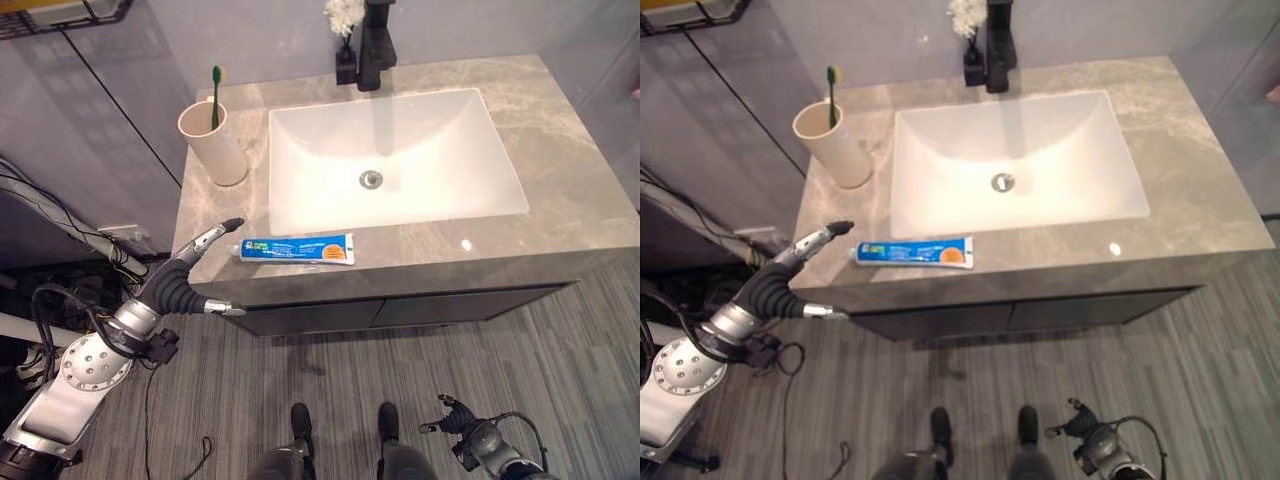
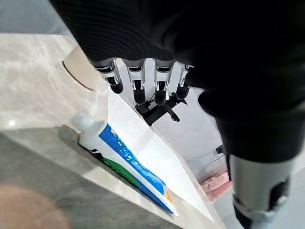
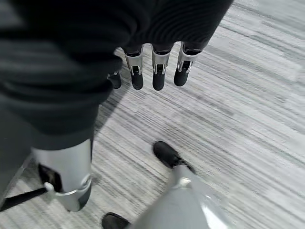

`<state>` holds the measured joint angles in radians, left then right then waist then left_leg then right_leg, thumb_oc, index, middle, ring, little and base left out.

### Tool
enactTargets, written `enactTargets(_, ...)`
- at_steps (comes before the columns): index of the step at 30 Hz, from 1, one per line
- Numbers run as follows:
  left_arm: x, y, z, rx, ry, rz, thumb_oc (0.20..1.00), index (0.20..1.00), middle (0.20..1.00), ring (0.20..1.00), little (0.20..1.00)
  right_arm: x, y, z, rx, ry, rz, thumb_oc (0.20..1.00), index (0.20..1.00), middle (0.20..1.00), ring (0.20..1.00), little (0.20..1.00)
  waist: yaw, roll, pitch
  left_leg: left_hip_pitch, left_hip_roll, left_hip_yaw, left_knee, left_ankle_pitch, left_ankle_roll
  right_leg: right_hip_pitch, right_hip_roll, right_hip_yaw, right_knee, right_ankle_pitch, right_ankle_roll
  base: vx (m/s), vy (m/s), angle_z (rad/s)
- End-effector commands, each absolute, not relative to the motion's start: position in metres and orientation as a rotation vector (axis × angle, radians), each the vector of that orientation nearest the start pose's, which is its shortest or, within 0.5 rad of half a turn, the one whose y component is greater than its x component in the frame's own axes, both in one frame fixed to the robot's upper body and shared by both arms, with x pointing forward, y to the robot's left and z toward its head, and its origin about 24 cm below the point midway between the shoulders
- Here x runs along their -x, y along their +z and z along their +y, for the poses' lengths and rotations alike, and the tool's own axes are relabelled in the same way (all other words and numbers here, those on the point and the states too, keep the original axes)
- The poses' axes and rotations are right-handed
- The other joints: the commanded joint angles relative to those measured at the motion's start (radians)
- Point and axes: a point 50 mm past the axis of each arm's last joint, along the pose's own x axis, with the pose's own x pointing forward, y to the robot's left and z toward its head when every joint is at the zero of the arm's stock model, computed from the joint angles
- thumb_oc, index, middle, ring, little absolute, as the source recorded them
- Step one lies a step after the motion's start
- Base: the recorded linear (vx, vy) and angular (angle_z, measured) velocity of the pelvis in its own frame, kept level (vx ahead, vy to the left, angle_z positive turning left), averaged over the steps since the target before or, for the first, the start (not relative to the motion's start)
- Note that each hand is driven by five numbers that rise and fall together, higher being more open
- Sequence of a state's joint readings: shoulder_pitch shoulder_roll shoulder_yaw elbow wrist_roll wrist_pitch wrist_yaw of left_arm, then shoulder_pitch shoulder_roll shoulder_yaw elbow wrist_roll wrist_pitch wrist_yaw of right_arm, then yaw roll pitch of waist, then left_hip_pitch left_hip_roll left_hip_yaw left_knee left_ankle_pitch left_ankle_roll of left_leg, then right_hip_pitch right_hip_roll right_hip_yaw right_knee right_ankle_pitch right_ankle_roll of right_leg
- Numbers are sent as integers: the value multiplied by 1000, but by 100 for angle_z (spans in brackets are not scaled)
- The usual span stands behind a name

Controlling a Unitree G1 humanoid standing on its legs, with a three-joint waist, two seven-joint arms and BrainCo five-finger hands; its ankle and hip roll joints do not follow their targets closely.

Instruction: Put brush and paste in cup on sink, flatten towel.

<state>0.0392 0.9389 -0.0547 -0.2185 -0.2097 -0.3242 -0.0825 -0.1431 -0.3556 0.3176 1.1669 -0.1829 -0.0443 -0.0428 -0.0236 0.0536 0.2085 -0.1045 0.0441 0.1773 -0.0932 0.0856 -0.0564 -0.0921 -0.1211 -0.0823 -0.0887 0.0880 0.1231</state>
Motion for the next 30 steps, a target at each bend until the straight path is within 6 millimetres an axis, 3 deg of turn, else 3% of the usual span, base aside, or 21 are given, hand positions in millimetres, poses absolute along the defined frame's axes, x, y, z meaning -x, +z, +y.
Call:
enactTargets(1, -242, 185, 238, -786, -270, -538, 1000, 1000, 1000, 1000, 1000, -173, -126, -251, 749, 146, 935, 1000, 1000, 1000, 1000, 1000, -15, -50, 12, 94, 18, 32, 14, -79, -38, -105, -73, 20, 1, 165, 91, 0, -5, -8)
enactTargets(10, -246, 186, 236, -835, -268, -548, 1000, 1000, 1000, 1000, 1000, -159, -133, -253, 720, 127, 990, 1000, 1000, 1000, 1000, 1000, -27, -64, 22, 69, 24, 42, 31, -82, -42, -129, -65, 33, 1, 168, 89, 19, -9, -8)
enactTargets(21, -247, 185, 231, -887, -300, -550, 1000, 1000, 1000, 1000, 1000, -169, -128, -247, 685, 108, 930, 1000, 1000, 1000, 1000, 1000, -36, -73, 27, 56, 29, 49, 49, -92, -44, -144, -55, 54, 1, 167, 86, 17, -2, -3)
enactTargets(30, -247, 175, 242, -937, -259, -493, 1000, 1000, 1000, 1000, 1000, -165, -128, -255, 677, 65, 945, 1000, 1000, 1000, 1000, 1000, -42, -78, 35, 58, 26, 62, 53, -99, -41, -156, -49, 78, 1, 171, 86, 4, 2, -5)
